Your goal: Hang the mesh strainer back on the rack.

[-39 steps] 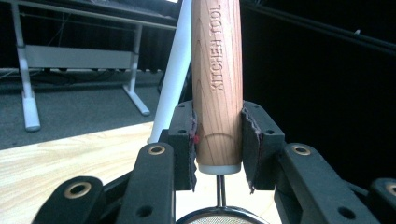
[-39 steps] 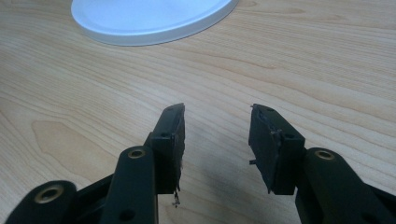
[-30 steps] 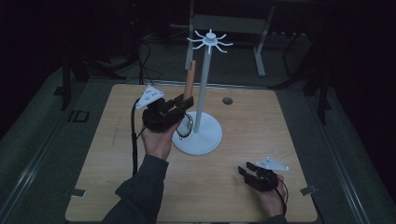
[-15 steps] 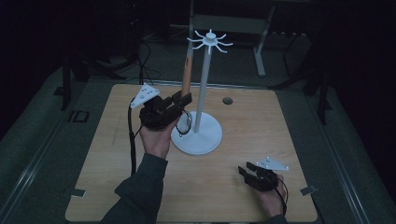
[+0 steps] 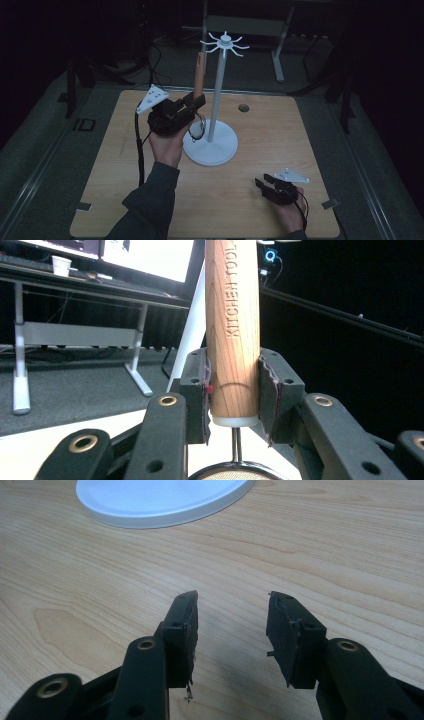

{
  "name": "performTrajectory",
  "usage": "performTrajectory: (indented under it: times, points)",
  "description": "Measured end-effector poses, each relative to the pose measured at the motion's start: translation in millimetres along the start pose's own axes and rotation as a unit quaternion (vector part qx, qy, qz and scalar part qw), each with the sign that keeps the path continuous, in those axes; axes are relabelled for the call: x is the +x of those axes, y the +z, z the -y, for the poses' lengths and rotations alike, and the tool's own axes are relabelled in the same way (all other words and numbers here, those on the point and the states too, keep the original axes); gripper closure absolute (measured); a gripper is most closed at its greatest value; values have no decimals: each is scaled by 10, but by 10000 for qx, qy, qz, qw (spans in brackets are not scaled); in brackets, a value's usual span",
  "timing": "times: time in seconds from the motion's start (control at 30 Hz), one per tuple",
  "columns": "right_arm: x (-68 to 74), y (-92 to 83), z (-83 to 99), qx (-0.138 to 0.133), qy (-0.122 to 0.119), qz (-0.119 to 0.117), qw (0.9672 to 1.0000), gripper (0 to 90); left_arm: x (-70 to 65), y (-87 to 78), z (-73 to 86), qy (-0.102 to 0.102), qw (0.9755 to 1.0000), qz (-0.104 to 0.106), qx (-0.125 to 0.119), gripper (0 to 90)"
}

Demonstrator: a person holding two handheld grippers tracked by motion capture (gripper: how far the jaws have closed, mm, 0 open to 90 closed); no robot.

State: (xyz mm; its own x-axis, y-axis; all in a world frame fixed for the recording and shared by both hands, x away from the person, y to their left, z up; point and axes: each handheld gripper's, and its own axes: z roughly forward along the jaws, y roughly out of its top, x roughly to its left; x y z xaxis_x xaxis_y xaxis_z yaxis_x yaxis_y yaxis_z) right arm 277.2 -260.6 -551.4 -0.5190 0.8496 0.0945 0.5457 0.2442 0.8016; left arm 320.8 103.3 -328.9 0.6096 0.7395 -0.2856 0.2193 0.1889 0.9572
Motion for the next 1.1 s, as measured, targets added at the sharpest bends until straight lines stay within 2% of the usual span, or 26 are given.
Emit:
performTrajectory:
  times: [0.33, 0.7, 1.1]
  points:
    - [1, 3, 1, 11, 4, -1, 10000, 554, 11, 38, -71, 16, 10000, 20, -34, 685]
    - [2, 3, 2, 11, 7, -3, 10000, 554, 9, 106, -90, 23, 10000, 19, 45, 685]
    - [1, 2, 2, 7, 10, -1, 10000, 554, 11, 189, -96, 91, 9998, -82, 158, 685]
